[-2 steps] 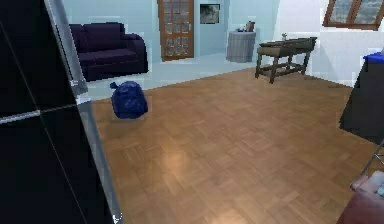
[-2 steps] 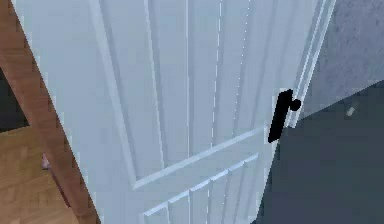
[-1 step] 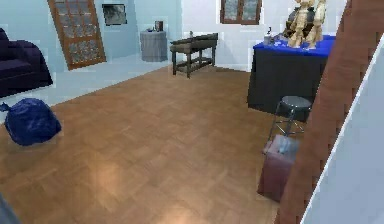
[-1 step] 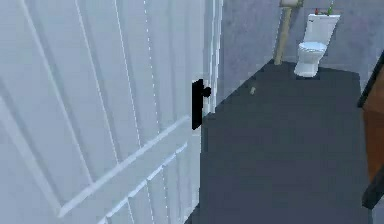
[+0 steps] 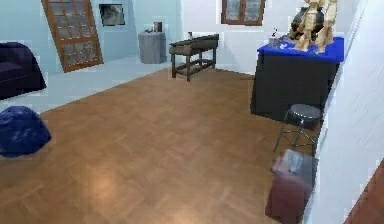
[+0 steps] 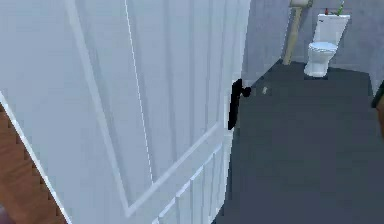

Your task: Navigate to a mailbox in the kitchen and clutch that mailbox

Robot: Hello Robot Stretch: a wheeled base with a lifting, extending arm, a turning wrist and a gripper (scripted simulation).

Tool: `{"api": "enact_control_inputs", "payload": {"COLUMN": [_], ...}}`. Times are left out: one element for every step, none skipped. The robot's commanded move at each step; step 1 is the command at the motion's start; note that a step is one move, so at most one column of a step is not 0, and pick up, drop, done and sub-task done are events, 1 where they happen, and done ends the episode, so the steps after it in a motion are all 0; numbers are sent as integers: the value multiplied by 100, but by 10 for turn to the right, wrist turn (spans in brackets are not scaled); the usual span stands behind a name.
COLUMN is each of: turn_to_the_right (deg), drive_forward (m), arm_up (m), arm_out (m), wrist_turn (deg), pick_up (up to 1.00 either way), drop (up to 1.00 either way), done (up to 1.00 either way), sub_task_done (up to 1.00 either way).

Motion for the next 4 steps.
{"api": "enact_control_inputs", "payload": {"turn_to_the_right": [-90, 0, 30, 0], "drive_forward": [0, 20, 0, 35], "arm_up": [0, 0, 0, 0], "arm_out": [0, 0, 0, 0], "wrist_turn": [0, 0, 0, 0], "pick_up": [0, 0, 0, 0], "drop": [0, 0, 0, 0], "done": [0, 0, 0, 0], "sub_task_done": [0, 0, 0, 0]}}
